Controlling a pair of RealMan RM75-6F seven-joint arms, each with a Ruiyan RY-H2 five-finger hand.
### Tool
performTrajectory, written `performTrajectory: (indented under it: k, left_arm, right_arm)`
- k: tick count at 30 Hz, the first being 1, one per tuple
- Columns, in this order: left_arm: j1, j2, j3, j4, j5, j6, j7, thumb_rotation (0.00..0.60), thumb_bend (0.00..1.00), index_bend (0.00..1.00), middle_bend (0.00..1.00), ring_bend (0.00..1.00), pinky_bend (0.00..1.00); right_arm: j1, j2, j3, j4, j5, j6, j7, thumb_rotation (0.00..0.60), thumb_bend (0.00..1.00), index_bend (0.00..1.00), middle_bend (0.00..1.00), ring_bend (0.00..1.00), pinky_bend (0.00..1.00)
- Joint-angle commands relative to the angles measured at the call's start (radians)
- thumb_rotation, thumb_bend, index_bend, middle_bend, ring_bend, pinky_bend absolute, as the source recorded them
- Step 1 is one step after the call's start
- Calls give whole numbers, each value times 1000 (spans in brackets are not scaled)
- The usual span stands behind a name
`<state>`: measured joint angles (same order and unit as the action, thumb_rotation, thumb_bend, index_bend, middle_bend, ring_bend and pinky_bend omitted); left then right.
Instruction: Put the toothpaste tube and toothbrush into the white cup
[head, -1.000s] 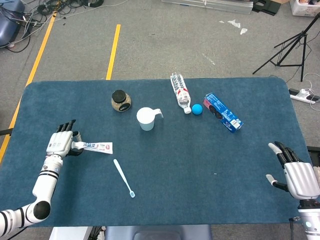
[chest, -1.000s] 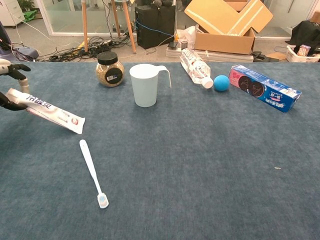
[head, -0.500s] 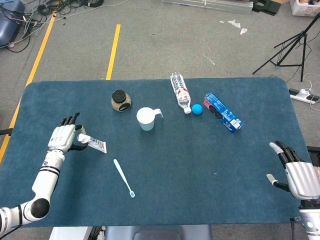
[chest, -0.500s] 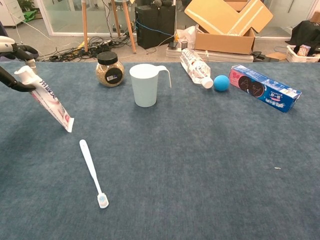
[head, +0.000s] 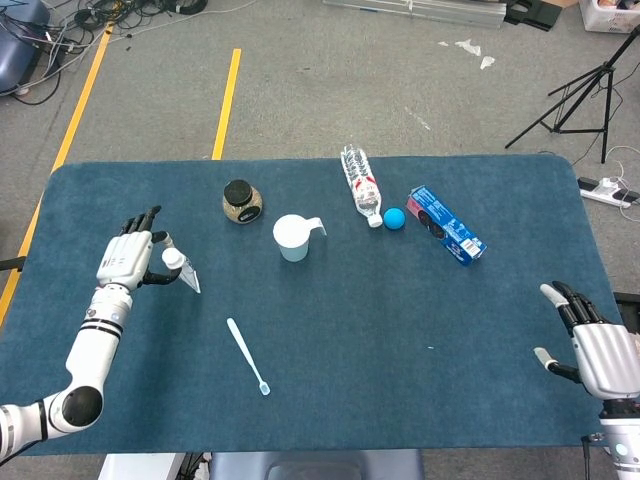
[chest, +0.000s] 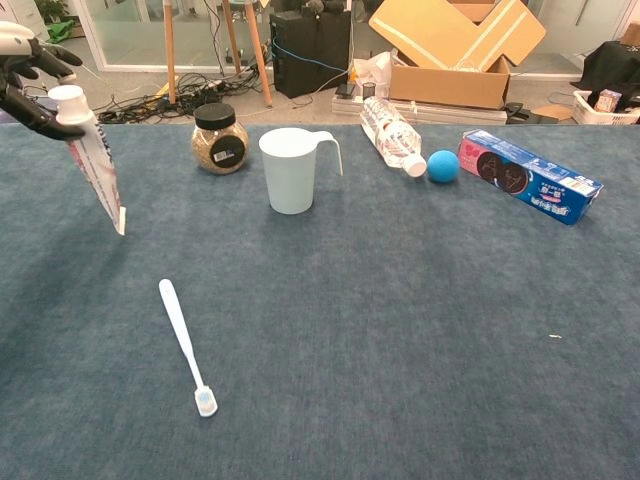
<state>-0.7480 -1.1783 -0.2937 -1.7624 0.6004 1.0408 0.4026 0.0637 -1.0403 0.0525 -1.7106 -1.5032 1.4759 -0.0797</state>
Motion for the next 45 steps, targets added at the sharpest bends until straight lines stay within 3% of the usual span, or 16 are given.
performTrajectory:
  k: [1,16,28,38,45]
  left_arm:
    - [-12,4,-16,0,-15,-1,-8,600,543,688,4,0,0]
    - [-127,25,-153,14,-146,-57,-93,600,543,699,13,0,0]
    - [-253,-43,-206,113,-255,-53,-76,600,563,709,23,0,0]
    - [-364,-146,-248,260,-339,-114,-102,600,577,709,23,0,0]
    - [-412,-207,-242,317,-356,-130,-104,600,577,711,25,0,0]
  right_arm:
    - [0,1,1,0,1,0,1,600,139,161,132,178,540]
    - [-3,6,0,-4,-5,6,10,600,139,161,132,178,540]
    - [-5,13,0,-7,-5,7,20,600,139,161,132,178,540]
    - [-5,20,-8,-13,-10,-2,25,600,139,161,132,178,540]
    - [-8,29,-11,-19,-15,2,39,600,140,161,133,178,540]
